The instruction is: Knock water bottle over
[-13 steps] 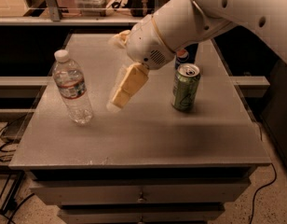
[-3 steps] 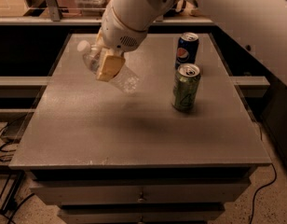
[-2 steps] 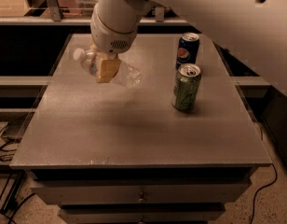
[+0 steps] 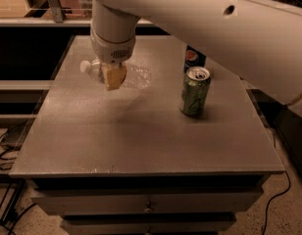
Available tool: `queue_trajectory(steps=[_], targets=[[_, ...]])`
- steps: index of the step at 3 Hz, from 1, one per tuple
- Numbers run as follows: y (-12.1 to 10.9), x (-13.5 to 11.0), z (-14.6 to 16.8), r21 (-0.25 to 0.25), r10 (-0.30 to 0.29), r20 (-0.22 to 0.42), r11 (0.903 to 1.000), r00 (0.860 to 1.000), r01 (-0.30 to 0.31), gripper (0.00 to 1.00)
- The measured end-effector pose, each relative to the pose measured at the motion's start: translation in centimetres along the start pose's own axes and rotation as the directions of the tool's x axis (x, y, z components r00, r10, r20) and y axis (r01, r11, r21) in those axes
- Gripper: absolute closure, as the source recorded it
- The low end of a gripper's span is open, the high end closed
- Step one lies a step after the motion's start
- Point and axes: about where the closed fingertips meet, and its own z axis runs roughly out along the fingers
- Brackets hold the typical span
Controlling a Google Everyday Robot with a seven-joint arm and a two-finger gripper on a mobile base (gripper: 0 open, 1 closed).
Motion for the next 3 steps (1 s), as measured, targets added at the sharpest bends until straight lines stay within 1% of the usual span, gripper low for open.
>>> queue_trajectory(steps=[1, 2, 3], targets=[[0.43, -0.3, 0.94, -0.039, 0.035, 0.037, 0.9987, 0.999, -0.033, 0.13], [0.47, -0.4, 0.89, -0.038, 0.032, 0.037, 0.9988, 0.999, -0.03, 0.0], [0.47, -0.4, 0.89, -0.038, 0.032, 0.036, 0.9988, 0.999, -0.03, 0.0]])
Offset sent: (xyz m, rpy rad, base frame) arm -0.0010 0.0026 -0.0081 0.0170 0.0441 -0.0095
